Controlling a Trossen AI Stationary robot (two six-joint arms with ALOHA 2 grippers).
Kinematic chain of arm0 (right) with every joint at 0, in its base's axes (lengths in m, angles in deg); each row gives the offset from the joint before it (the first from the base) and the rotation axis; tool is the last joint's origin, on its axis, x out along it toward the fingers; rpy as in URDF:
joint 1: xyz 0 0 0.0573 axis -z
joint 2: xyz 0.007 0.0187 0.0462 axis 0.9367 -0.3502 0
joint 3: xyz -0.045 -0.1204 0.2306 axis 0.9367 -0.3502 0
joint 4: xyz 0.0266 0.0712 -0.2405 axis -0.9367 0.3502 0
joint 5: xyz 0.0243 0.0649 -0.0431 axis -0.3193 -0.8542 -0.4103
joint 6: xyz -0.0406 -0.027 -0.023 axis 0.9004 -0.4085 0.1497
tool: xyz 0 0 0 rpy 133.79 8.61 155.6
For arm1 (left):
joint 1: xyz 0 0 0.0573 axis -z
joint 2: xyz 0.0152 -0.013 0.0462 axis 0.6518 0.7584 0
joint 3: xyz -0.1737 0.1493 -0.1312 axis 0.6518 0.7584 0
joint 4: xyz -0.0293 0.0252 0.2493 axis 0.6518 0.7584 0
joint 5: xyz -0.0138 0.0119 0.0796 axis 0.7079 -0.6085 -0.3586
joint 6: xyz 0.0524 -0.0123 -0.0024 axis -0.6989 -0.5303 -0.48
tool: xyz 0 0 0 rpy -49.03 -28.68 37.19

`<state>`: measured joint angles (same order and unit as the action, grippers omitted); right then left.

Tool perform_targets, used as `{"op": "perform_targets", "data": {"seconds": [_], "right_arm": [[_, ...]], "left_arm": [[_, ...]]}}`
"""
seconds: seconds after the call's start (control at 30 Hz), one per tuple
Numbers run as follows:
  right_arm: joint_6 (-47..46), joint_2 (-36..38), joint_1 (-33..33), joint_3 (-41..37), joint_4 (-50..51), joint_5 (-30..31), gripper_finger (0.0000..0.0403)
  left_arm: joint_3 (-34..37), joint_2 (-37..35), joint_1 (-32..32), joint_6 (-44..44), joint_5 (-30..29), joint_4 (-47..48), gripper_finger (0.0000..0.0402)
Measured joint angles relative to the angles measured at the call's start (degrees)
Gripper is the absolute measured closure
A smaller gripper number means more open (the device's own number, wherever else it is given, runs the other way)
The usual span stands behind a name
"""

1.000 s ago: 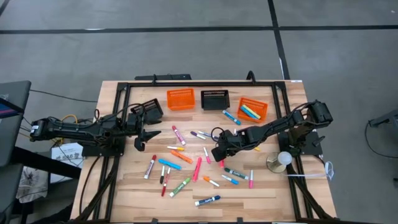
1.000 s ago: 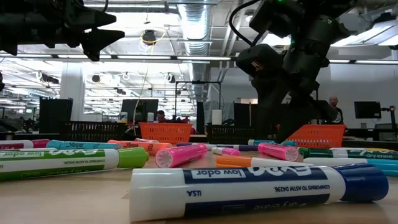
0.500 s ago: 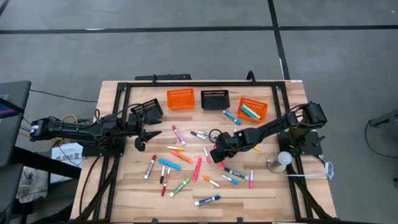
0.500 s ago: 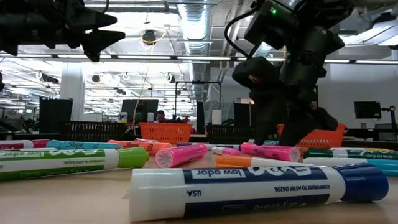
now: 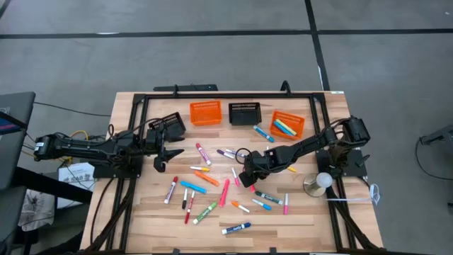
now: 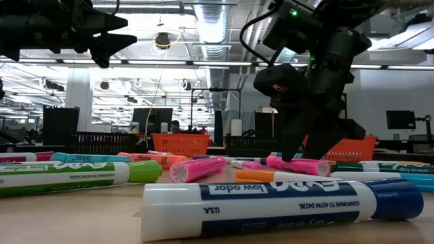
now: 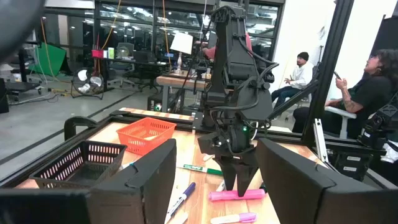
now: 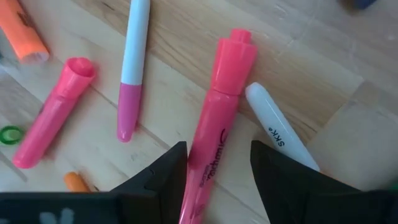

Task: Pick & Place Markers
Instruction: Put the right pink marker into the right orange bin

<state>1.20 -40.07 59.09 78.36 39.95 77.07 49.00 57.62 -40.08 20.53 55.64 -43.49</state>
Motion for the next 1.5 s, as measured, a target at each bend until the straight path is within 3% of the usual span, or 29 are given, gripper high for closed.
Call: {"op": "perform_targets", "data": {"seconds": [0.3, 0.97, 1.5], "right_arm": [[4.1, -0.9, 1.2, 4.7, 10.1, 1.6, 0.0239], [4.8, -1.7, 1.0, 5.4, 10.6, 3.6, 0.0241], [7.7, -4.5, 0.7, 5.6, 11.0, 4.4, 0.0327]], "left_arm": [[0.0, 0.0, 0.0, 0.0, 0.0, 0.0, 0.0179], [0.0, 0.5, 0.0, 0.0, 0.0, -0.1, 0.0179], [0.0, 0.4, 0.0, 0.0, 0.0, -0.1, 0.0179]]}}
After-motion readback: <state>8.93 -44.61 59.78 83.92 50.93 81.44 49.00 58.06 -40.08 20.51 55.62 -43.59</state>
